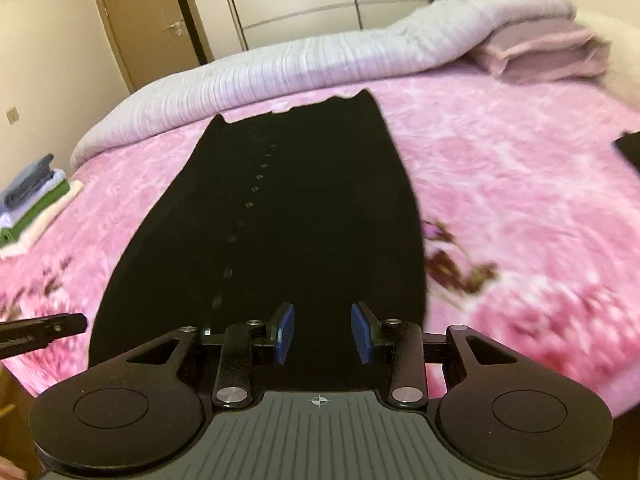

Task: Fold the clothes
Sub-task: 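Pull the gripped end edge with both tools to straighten the garment, then lift the end edge with both tools and fold it over toward the opposite end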

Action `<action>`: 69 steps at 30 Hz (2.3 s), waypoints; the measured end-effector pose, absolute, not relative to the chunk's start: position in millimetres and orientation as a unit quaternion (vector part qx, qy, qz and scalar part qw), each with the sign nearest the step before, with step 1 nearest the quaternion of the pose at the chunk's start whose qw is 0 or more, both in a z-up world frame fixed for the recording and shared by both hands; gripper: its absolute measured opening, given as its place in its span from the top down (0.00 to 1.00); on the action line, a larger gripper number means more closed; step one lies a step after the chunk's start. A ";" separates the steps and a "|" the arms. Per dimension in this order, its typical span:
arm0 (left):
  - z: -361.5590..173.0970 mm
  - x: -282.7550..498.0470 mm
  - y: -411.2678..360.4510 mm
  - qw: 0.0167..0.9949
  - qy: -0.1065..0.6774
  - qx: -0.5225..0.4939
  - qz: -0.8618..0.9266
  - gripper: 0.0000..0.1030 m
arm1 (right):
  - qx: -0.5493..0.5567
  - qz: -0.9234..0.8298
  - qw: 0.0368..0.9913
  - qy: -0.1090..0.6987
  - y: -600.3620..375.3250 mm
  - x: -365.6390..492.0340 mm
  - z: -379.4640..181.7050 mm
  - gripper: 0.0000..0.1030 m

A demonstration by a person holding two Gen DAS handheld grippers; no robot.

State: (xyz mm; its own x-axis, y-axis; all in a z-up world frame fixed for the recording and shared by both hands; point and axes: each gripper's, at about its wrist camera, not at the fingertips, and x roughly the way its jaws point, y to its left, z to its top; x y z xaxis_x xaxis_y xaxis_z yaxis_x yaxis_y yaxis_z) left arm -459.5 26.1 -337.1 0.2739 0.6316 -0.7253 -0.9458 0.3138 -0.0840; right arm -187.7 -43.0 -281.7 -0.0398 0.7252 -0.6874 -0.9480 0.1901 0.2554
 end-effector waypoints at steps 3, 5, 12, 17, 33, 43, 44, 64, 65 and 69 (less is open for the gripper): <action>-352.9 -448.8 99.3 0.756 0.312 -0.261 0.513 0.80 | -0.168 0.631 0.655 0.380 27.5 -167.0 -292.9 0.64; -363.5 -438.4 154.2 0.756 0.320 -0.254 0.512 0.80 | -0.190 0.635 0.649 0.373 81.4 -155.1 -302.0 0.64; -367.4 -399.2 281.3 0.751 0.357 -0.246 0.499 0.80 | -0.234 0.632 0.623 0.397 233.0 -123.6 -318.6 0.64; -361.1 -376.3 347.5 0.743 0.381 -0.253 0.488 0.80 | -0.249 0.632 0.602 0.421 306.6 -111.5 -312.7 0.64; -393.4 -362.2 524.1 0.725 0.369 -0.311 0.492 0.80 | -0.120 0.671 0.539 0.495 518.0 -105.8 -342.5 0.64; -400.3 -377.4 552.0 0.732 0.344 -0.336 0.484 0.81 | -0.113 0.678 0.532 0.494 576.9 -121.2 -379.1 0.65; -400.0 -378.8 553.8 0.733 0.341 -0.338 0.483 0.81 | -0.110 0.681 0.529 0.495 579.1 -121.6 -379.6 0.65; -404.9 -377.9 578.5 0.732 0.337 -0.316 0.501 0.81 | -0.148 0.647 0.622 0.416 579.5 -134.0 -376.4 1.00; -403.3 -378.0 577.0 0.733 0.336 -0.314 0.501 0.81 | -0.143 0.645 0.624 0.417 578.3 -131.5 -373.7 1.00; -390.3 -377.9 561.4 0.743 0.334 -0.293 0.500 0.81 | -0.140 0.639 0.644 0.396 557.7 -117.0 -351.6 0.86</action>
